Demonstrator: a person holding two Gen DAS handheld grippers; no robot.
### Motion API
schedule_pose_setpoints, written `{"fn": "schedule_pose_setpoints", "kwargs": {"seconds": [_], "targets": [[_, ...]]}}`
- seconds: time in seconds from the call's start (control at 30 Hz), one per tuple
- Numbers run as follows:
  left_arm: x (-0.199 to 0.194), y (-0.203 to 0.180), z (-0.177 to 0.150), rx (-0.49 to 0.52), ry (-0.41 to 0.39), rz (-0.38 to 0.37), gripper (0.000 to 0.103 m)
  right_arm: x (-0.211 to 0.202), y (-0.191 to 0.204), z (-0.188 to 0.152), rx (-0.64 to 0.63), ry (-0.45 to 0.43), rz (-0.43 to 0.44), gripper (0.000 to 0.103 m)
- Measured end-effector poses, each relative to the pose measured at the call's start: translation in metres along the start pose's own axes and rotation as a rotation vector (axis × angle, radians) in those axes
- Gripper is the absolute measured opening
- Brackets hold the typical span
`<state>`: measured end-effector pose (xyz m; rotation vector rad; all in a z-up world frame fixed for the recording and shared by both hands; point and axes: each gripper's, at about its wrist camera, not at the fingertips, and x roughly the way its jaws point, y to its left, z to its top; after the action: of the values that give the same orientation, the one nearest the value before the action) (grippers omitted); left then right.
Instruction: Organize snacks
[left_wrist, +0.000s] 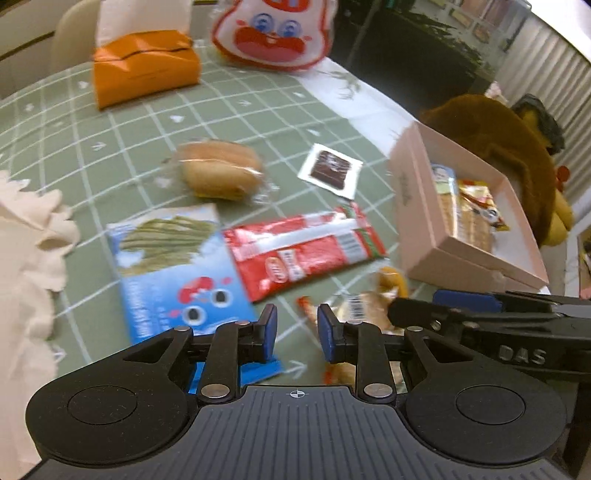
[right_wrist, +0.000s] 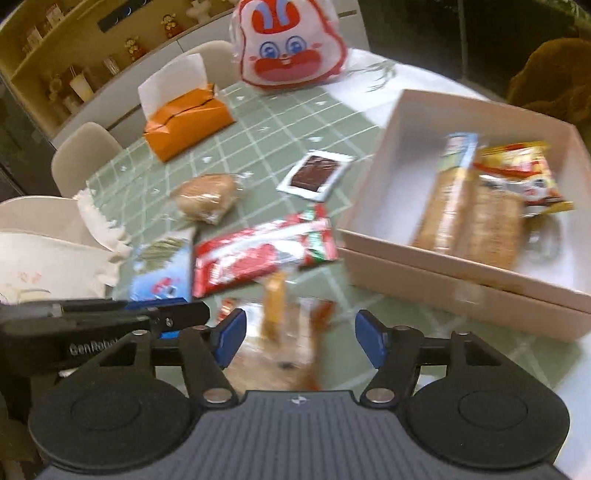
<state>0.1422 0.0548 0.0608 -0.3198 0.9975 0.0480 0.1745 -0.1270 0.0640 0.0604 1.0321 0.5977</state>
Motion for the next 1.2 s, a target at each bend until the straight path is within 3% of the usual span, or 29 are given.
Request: {"fn": "schedule_pose_setpoints", "kwargs": {"seconds": [0.07,0.13,0.17,0.27,0.53,0.7,0.83,0.9,0.93,1.0,1.1,1.2], "targets": [[-0.004,0.004,0.000,0.001,-0.002,0.010,0.028,0.010,0.006,0.003,-0.017,0.022,-0.016,0.048],[-0.007,0.006,-0.001,0.007,-0.007,0.009,0.028,0.016,0.009,0.001,-0.019,0.055,-0.030,0.024],[-0.008,0.006,-0.001,0.007,-0.009,0.004,0.028,0.015,0.011,0.000,-0.021,0.057,-0.035,0.021],[-0.007,0.005,-0.001,0.002,-0.011,-0.017,0.028,0.005,0.007,-0.008,-0.016,0.061,-0.041,0.019],[0.017,-0.003,-0.004,-0.046,0.024,-0.075,0.028,-0.040,-0.044,-0.053,0.040,0.054,-0.169,0.019],[0.022,-0.020,-0.023,-0.029,0.075,-0.133,0.035,-0.055,-0.074,-0.072,0.099,0.049,-0.241,0.024],[0.019,-0.036,-0.035,0.000,0.121,-0.220,0.035,-0.056,-0.081,-0.076,0.120,0.035,-0.255,0.050],[0.012,-0.041,-0.035,0.020,0.086,-0.234,0.035,-0.053,-0.079,-0.076,0.112,0.034,-0.263,0.068],[0.008,-0.042,-0.033,0.031,0.057,-0.225,0.035,-0.050,-0.077,-0.076,0.108,0.035,-0.269,0.072],[0.001,-0.040,-0.024,0.045,0.003,-0.201,0.035,-0.047,-0.071,-0.078,0.082,0.034,-0.282,0.076],[0.004,-0.035,-0.011,0.039,0.002,-0.182,0.035,-0.047,-0.065,-0.081,0.063,0.045,-0.292,0.076],[0.011,-0.039,-0.008,0.061,0.024,-0.159,0.035,-0.059,-0.054,-0.088,0.041,0.032,-0.204,0.076]]}}
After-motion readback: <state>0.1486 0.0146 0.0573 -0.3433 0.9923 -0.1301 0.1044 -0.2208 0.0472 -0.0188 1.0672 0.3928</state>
